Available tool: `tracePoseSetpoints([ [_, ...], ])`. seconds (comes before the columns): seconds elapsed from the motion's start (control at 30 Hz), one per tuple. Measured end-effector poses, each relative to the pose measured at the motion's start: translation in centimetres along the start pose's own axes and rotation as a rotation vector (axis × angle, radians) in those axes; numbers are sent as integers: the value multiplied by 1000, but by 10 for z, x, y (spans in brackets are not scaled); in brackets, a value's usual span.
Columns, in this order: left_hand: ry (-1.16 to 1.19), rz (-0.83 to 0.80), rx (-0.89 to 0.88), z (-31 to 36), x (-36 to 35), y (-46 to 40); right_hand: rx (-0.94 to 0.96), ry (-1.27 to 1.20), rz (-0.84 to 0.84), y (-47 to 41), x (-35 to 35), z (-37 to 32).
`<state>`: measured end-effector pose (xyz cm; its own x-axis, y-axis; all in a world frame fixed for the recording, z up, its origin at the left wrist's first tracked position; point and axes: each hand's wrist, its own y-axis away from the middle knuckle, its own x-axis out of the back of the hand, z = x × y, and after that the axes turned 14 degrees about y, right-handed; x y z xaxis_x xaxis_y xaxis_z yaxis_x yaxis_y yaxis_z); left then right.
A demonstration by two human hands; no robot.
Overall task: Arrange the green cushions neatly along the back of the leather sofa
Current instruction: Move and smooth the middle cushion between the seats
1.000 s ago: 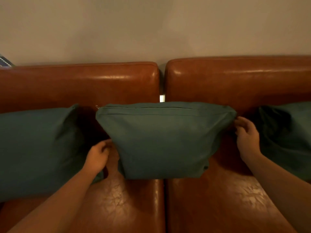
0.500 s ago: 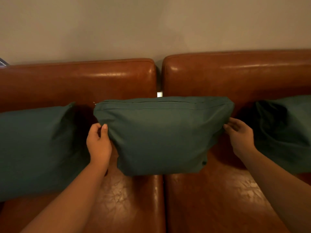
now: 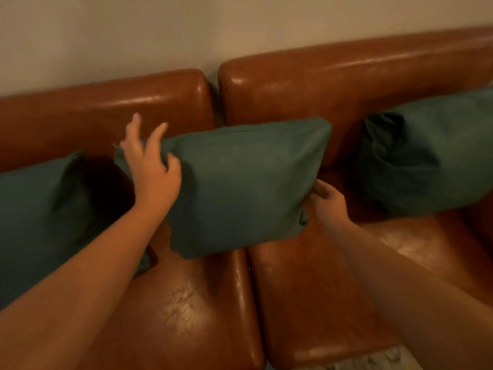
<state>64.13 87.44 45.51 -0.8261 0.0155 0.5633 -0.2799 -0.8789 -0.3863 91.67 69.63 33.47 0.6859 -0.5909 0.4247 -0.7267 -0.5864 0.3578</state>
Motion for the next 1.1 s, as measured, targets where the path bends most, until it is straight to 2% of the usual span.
tracePoseSetpoints([
  [0.13,-85,-294,-177,33,-49,-16,106,97,-53,-3,-4,10],
  [0.3,-210,-489,-88,66,-120,-37,84,90,61,-18,-8,15],
  [0.4,-387,-469,-105,73,-143,-45,82,136,82,-23,-4,12],
  [0.5,-402,-430,-144,71,-149,-51,155,215,37,-26,5,11],
  [0.57,-428,-464,-193,68,-151,-52,216,281,19,-27,12,14],
  [0.67,-441,-512,-220,67,-153,-53,394,440,61,-25,24,17],
  [0.73,-414,-527,-194,68,-154,-52,445,458,101,-22,28,22],
  [0.83,-394,-512,-224,68,-156,-48,333,337,104,-22,24,34],
  [0.93,-301,-484,-254,72,-159,-51,84,177,-49,-30,19,43],
  [1.03,-187,-579,-211,93,-174,-49,89,170,-215,-39,10,47],
  [1.1,-248,-643,-183,107,-189,-42,121,166,-204,-44,0,48],
])
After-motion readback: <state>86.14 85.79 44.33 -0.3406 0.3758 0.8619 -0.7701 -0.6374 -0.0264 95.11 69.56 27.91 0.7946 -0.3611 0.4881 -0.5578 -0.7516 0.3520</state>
